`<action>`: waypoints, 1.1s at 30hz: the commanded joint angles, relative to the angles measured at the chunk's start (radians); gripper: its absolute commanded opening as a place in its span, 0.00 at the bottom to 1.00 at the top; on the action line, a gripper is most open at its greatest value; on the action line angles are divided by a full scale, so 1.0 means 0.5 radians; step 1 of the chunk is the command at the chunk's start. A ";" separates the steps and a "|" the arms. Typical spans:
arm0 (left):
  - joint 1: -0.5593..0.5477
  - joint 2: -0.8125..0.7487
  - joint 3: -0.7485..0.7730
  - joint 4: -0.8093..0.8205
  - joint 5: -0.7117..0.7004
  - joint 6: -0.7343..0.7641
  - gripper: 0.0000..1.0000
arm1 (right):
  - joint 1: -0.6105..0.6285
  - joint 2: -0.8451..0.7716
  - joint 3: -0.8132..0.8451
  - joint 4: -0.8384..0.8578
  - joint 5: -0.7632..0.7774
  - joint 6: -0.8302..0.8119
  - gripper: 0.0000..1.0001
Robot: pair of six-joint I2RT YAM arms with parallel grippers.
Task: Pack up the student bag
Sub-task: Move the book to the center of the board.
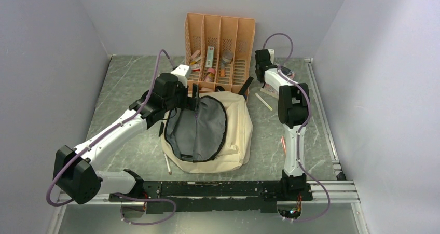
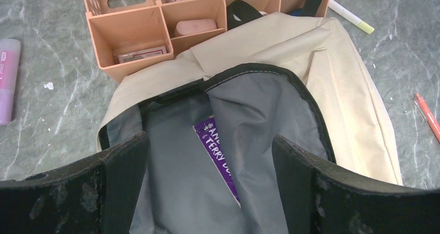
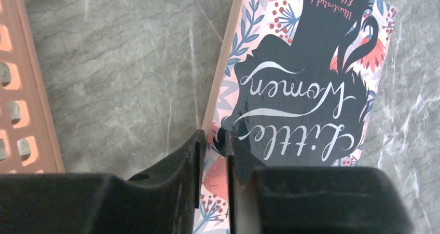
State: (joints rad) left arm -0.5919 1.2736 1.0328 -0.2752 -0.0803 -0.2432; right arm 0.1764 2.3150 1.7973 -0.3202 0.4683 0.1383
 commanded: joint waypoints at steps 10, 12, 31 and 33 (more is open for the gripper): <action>0.021 -0.028 -0.011 0.078 0.093 -0.014 0.90 | 0.009 -0.438 -0.609 0.066 -0.072 -0.204 0.00; 0.023 -0.024 -0.011 0.078 0.096 -0.014 0.90 | 0.009 -0.545 -0.735 0.084 -0.088 -0.236 0.00; 0.024 -0.021 -0.017 0.084 0.109 -0.017 0.90 | -0.080 -1.359 -1.304 0.158 -0.387 -0.053 0.23; 0.025 -0.021 -0.019 0.092 0.127 -0.021 0.90 | -0.152 -1.365 -1.315 0.180 -0.417 0.031 0.47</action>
State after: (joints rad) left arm -0.5903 1.2736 1.0328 -0.2733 -0.0559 -0.2436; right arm 0.1551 1.6501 1.1381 -0.2512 0.2592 0.0879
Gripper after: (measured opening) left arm 0.902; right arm 0.311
